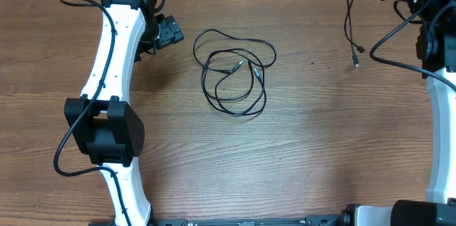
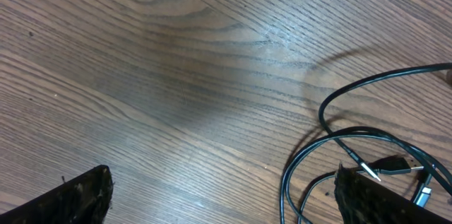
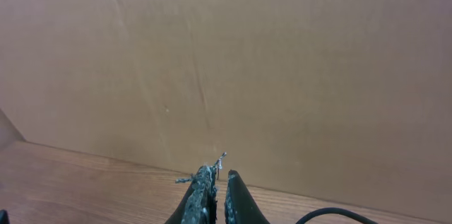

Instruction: Untangle cables

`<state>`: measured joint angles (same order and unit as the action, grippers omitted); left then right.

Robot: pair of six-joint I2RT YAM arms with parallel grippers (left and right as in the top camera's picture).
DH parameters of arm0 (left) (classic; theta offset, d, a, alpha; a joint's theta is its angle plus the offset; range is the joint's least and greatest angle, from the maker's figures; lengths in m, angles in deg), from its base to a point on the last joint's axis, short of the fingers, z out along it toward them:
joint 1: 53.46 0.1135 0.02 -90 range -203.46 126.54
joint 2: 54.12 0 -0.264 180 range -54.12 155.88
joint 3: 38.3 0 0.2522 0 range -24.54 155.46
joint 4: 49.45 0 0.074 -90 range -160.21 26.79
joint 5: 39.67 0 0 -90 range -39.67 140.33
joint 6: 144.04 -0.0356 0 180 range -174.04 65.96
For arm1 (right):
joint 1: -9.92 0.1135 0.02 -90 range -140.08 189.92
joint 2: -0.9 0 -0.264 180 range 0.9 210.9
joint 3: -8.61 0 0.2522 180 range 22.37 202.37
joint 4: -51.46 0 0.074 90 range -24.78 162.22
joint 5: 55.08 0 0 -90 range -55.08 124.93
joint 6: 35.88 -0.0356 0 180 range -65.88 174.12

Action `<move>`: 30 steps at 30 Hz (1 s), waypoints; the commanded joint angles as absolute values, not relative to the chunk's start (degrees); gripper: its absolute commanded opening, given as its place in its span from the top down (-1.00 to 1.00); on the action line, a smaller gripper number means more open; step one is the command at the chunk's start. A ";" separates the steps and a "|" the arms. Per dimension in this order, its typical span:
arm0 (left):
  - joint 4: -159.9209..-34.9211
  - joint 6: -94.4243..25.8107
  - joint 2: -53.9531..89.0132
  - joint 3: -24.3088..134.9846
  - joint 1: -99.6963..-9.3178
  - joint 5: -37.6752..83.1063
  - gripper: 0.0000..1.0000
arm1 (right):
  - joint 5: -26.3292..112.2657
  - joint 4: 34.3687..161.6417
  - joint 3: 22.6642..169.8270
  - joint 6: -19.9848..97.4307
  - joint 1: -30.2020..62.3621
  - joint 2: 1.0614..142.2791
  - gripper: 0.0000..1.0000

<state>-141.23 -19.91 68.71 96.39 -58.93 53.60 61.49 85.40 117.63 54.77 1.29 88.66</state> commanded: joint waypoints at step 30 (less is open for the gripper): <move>-141.17 -20.83 68.66 97.50 -58.74 54.32 -1.00 | 69.78 78.26 118.77 55.82 7.28 99.44 0.92</move>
<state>-141.21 -19.91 68.71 96.39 -58.93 53.60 66.04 80.68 117.61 55.66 4.48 97.25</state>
